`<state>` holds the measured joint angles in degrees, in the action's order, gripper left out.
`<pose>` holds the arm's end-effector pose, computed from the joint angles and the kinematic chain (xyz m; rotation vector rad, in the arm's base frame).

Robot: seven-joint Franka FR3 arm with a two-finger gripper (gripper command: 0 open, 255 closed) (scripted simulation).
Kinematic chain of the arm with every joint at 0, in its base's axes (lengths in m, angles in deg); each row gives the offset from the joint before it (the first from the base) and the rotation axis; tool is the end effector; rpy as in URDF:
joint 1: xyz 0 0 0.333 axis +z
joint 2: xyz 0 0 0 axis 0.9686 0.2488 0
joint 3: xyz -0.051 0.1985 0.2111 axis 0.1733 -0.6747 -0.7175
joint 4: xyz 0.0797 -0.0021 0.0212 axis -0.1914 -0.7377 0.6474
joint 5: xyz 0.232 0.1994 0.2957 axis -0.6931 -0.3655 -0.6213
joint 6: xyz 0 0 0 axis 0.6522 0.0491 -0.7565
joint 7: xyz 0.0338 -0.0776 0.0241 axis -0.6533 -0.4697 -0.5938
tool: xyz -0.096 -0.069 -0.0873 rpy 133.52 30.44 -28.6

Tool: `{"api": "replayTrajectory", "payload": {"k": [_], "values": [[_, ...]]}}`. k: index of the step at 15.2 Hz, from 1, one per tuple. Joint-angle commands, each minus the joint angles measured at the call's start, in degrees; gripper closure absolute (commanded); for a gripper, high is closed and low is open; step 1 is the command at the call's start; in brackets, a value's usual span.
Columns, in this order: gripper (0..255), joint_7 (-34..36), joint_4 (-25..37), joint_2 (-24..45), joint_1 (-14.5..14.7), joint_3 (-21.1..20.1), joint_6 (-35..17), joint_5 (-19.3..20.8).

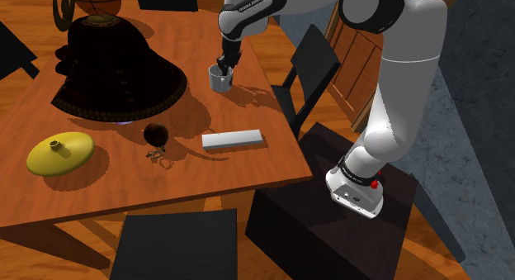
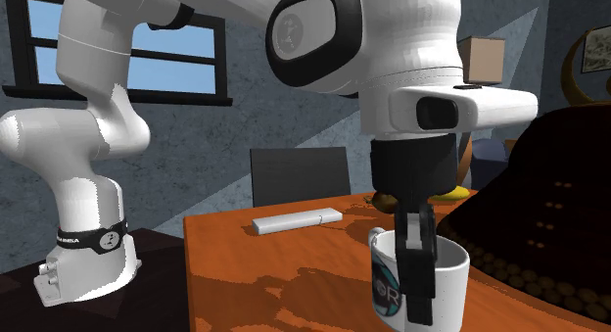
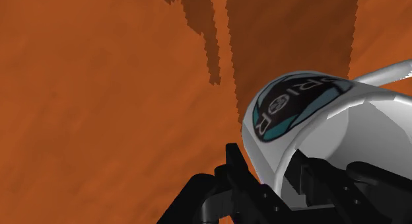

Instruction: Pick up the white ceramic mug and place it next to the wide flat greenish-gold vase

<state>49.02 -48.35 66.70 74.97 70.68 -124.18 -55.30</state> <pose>0.6748 -0.0283 0.2557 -3.0814 -0.0947 -0.1398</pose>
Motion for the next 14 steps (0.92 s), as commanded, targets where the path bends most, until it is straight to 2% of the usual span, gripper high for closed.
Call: {"api": "replayTrajectory", "payload": {"k": [1,8,14], "values": [[255,0.0,0.0,0.0,0.0,0.0,0.0,0.0],[255,0.0,0.0,0.0,0.0,0.0,0.0,0.0],[255,0.4,1.7,-2.1,0.1,0.1,3.8,0.3]]}}
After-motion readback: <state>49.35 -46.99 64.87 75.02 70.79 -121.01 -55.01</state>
